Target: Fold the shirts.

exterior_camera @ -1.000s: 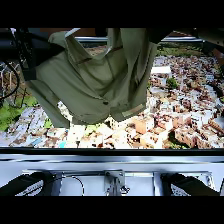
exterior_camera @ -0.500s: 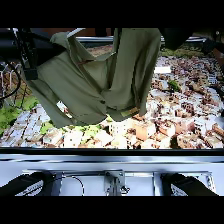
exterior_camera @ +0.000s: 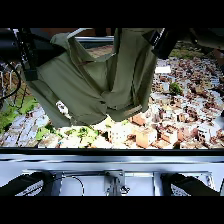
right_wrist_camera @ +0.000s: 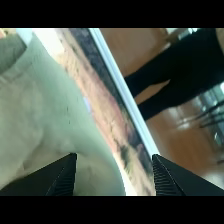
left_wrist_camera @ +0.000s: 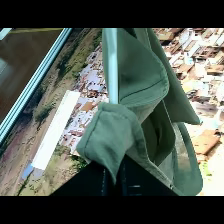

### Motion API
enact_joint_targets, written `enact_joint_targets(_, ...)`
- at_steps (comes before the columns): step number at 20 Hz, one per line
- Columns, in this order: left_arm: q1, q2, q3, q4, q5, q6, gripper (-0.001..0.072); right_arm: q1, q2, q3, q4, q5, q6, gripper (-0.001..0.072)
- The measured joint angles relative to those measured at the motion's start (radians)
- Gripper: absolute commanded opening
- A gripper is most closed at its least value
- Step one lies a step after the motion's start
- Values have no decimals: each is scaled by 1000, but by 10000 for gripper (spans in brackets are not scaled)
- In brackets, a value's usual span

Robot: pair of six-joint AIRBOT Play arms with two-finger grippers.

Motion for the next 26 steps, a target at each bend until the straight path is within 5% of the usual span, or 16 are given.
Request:
enact_joint_targets(4,0,0,0,0,-11,0,51,0,-16,0,58,-49,-109,564)
enact_joint_targets(6,0,0,0,0,-12,0,51,0,-27,0,100,-41,-139,398)
enact_joint_targets(8,0,0,0,2,-11,5,51,4,-35,0,131,4,-164,80)
enact_joint_targets(18,1,0,1,94,116,61,65,40,12,0,171,44,-226,73)
enact_joint_targets(20,0,0,1,110,129,61,110,41,38,0,183,40,-229,73)
enact_joint_targets(24,-2,-1,1,118,140,60,334,44,87,0,214,62,-229,73)
enact_joint_targets(26,-2,-1,1,127,146,60,353,42,103,0,203,70,-225,73)
